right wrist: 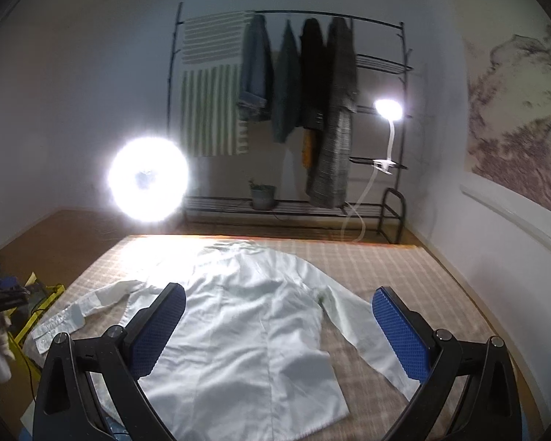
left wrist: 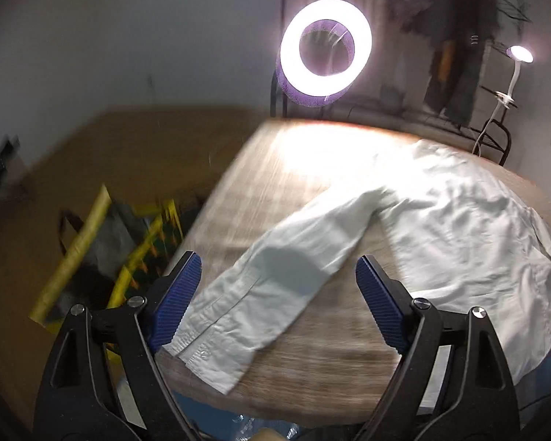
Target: Fold small clothes
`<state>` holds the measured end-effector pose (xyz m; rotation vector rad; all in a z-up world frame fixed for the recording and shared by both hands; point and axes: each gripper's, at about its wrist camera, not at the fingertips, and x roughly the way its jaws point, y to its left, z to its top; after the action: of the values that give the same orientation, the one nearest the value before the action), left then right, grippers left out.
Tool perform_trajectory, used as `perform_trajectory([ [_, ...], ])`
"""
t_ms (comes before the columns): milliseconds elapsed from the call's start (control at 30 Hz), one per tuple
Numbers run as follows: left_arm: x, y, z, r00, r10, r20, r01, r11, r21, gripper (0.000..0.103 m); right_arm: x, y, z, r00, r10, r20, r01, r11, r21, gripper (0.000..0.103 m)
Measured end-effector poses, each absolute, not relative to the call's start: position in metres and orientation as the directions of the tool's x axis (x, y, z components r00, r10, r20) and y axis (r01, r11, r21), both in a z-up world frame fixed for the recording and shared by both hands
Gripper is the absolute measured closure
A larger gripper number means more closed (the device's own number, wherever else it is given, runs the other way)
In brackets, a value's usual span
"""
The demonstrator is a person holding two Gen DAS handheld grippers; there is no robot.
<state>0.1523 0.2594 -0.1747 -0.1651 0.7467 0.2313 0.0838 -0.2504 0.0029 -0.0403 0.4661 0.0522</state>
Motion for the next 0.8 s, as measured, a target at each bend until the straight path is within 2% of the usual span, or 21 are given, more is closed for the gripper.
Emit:
perform_trajectory([
  [133,0.169,0.317,-0.215,0.661,0.097,-0.744,-0.330,0.928,-0.172,0.015,0.126,-0.237,-0.008,0.861,0.097,-0.499,-0.114,0.993,-0.005,0.001],
  [233,0.182,0.339,-0.246,0.606,0.067,-0.793,-0.365,0.909,-0.202,0.015,0.159,-0.224,-0.023,0.822,0.136,-0.553,-0.146,0.989,0.027,0.002],
  [467,0.201,0.344,-0.295,0.520,0.042,-0.853,-0.344,0.925,-0.164,0.016,0.207,-0.186,-0.061,0.748,0.215,-0.627,-0.217,0.973,0.074,0.003],
  [567,0.205,0.339,-0.307,0.496,0.037,-0.867,-0.336,0.930,-0.152,0.027,0.219,-0.173,-0.073,0.724,0.239,-0.647,-0.248,0.965,0.079,0.003],
  [633,0.203,0.335,-0.308,0.514,0.058,-0.856,-0.330,0.934,-0.135,0.028,0.224,-0.165,-0.080,0.711,0.254,-0.655,-0.267,0.960,0.083,0.003],
  [733,0.202,0.332,-0.305,0.547,0.035,-0.836,-0.310,0.937,-0.163,0.054,0.231,-0.157,-0.086,0.699,0.273,-0.661,-0.287,0.954,0.090,0.003],
  [800,0.204,0.329,-0.301,0.564,0.016,-0.826,-0.292,0.939,-0.181,0.093,0.233,-0.152,-0.087,0.694,0.283,-0.662,-0.297,0.950,0.096,0.003],
])
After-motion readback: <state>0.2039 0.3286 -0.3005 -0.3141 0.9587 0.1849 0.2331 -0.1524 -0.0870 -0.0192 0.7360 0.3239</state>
